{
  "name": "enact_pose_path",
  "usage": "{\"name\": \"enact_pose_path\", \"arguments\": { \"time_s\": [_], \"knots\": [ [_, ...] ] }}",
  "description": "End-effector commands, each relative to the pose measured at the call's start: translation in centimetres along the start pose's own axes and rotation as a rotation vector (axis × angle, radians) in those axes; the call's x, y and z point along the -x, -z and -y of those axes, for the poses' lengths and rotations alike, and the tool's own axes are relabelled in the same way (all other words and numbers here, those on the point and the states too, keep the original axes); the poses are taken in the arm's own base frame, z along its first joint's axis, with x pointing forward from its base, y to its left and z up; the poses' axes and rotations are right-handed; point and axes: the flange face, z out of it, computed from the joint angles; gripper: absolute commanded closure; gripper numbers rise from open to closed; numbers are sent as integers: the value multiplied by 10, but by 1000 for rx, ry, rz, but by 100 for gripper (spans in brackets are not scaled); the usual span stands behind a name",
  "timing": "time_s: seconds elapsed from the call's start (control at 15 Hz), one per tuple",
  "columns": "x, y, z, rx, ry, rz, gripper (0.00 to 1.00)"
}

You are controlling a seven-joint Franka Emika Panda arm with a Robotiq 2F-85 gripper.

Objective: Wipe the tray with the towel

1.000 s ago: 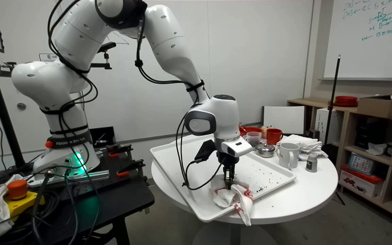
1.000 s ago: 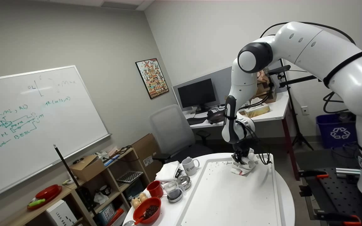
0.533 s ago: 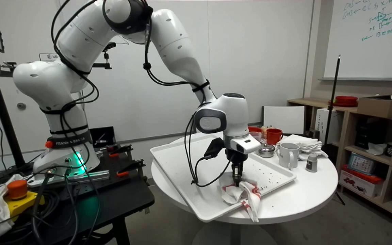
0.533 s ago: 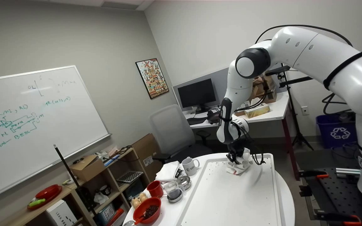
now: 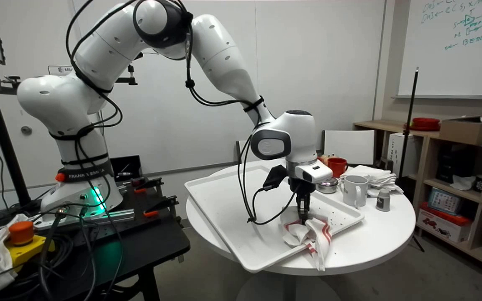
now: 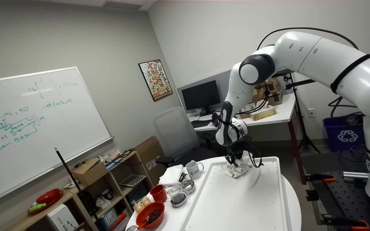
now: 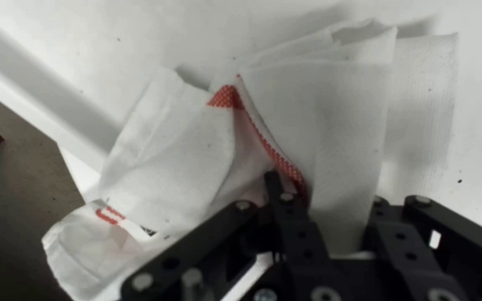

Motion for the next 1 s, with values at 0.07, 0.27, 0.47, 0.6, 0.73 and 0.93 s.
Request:
{"name": "enact_pose_path", "arguments": {
  "time_s": [0.07, 0.27, 0.47, 0.6, 0.73, 0.93],
  "knots": [
    [-17, 0, 11, 3, -23, 3, 93],
    [-23, -1, 15, 3, -23, 7, 93],
    [-28, -1, 20, 7, -24, 10, 93],
    [-32, -1, 24, 10, -25, 14, 93],
    [-36, -1, 29, 11, -21, 17, 93],
    [-43, 0, 37, 6, -12, 15, 93]
  ]
}}
